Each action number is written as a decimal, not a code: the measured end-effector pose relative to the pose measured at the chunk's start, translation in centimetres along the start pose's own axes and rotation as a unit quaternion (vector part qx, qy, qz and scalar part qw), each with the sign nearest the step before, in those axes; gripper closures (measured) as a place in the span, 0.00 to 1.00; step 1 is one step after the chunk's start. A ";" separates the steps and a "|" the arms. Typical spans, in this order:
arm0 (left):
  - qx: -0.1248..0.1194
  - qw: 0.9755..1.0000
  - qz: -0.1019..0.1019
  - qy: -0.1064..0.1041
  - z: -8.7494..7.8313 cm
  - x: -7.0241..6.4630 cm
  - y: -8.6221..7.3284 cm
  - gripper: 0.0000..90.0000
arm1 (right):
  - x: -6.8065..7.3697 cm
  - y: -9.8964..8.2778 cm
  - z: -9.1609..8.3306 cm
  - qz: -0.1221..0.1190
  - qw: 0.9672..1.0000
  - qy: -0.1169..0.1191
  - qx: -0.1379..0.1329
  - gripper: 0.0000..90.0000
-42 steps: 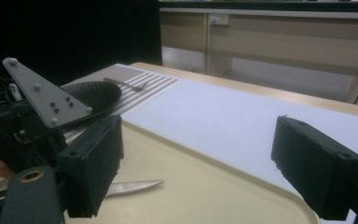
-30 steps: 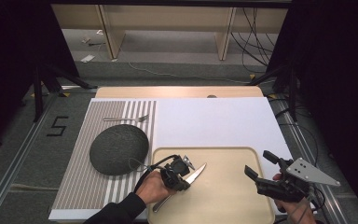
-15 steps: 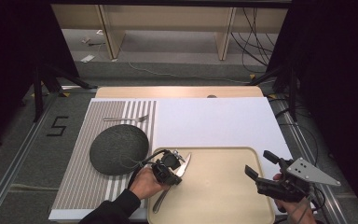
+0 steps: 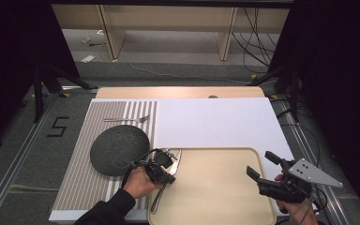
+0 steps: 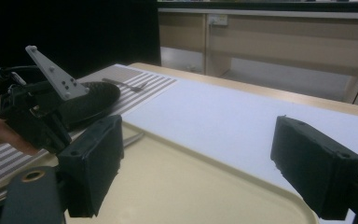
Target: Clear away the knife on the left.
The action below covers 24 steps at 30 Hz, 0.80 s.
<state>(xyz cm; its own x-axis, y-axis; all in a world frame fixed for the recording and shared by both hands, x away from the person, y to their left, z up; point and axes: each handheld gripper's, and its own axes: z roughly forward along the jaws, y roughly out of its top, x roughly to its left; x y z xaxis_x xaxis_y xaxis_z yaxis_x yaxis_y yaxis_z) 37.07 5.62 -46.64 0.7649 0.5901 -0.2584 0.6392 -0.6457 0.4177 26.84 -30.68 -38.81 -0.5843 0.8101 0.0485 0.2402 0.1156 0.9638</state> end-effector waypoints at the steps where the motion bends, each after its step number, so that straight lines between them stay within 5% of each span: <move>1: 0.001 1.000 0.000 -0.001 0.0 0.1 -0.1 1.00 | 0.0 0.0 0.0 0.001 1.000 0.000 0.000 0.20; 24: 0.001 1.000 -0.025 0.005 -1.5 1.0 -2.6 1.00 | 0.0 0.0 -0.1 0.001 1.000 -0.001 0.000 0.20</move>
<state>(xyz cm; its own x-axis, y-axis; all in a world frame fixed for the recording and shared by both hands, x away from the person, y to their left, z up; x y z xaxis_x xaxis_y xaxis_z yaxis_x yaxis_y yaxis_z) 36.08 8.58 -46.68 0.7312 0.6266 -0.2696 0.6767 -0.6163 0.4028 26.79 -30.75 -38.76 -0.5821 0.8117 0.0490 0.2407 0.1145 0.9638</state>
